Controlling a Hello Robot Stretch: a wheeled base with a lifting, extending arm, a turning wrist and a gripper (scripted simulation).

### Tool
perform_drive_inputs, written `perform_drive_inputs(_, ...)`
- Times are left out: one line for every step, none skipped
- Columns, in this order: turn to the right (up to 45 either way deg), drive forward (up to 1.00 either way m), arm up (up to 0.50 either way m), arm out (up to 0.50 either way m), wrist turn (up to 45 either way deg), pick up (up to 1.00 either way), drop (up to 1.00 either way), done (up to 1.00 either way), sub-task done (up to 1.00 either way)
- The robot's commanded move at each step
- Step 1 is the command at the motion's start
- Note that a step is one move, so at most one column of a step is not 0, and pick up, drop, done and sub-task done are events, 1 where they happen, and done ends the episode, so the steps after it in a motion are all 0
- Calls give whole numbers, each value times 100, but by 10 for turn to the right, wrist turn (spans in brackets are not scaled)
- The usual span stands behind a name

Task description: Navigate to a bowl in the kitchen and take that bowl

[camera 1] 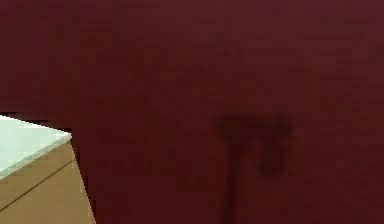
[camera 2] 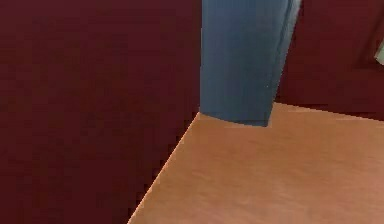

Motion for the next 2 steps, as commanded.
perform_drive_inputs(450,0,0,0,0,0,0,0,0)
perform_drive_inputs(450,0,0,0,0,0,0,0,0)
